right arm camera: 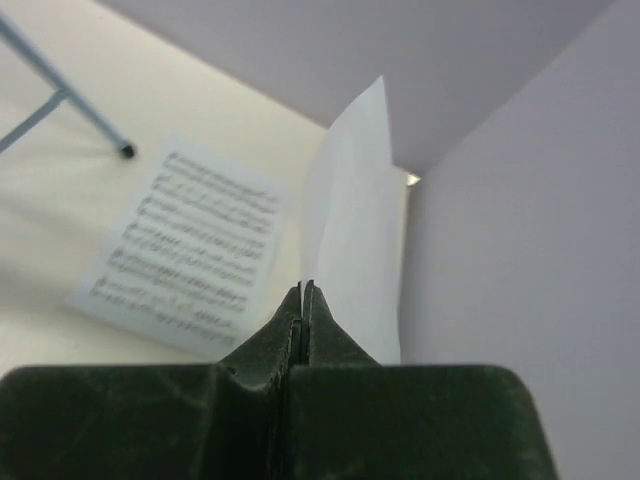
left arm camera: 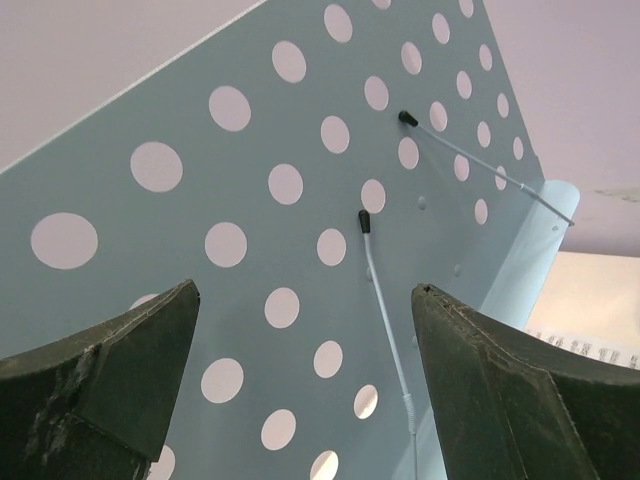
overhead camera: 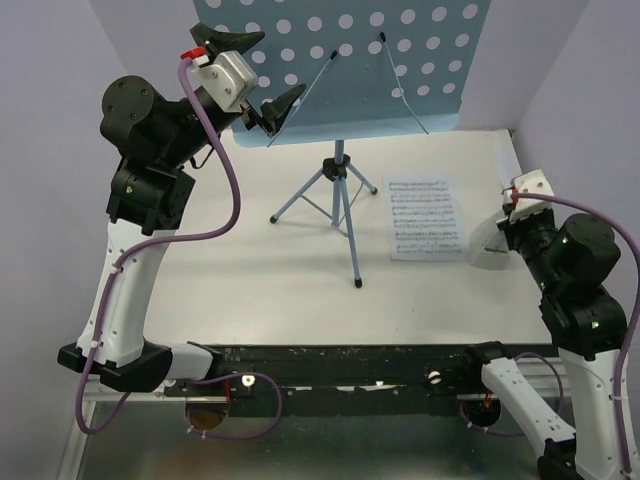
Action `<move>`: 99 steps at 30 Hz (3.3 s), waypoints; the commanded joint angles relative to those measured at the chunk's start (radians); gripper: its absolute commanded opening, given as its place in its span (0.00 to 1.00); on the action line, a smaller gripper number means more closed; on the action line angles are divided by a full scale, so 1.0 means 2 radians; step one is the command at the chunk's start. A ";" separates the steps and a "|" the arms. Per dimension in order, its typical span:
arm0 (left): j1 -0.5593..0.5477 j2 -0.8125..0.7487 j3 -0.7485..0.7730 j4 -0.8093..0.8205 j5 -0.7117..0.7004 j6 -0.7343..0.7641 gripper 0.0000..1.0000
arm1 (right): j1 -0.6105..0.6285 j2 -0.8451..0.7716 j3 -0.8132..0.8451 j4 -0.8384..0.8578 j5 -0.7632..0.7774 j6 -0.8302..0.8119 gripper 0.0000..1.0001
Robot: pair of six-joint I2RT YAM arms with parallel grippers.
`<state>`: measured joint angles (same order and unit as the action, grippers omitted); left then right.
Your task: Pack up the instrument practice props
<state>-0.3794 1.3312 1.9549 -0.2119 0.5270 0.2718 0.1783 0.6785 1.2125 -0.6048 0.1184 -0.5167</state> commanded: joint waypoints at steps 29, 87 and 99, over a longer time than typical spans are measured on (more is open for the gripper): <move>0.002 -0.007 -0.018 -0.022 -0.039 0.061 0.99 | -0.005 0.140 0.000 -0.008 -0.288 0.284 0.00; 0.006 -0.035 -0.033 -0.077 -0.031 0.146 0.99 | -0.075 0.708 0.379 -0.133 -0.223 0.037 0.00; 0.007 -0.035 -0.028 -0.083 -0.033 0.156 0.99 | -0.075 0.736 0.382 -0.106 -0.130 0.077 0.00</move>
<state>-0.3721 1.2724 1.8862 -0.3592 0.4637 0.5655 0.0330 2.1361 1.9717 -0.8536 -0.2386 -0.3958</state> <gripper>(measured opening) 0.990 0.008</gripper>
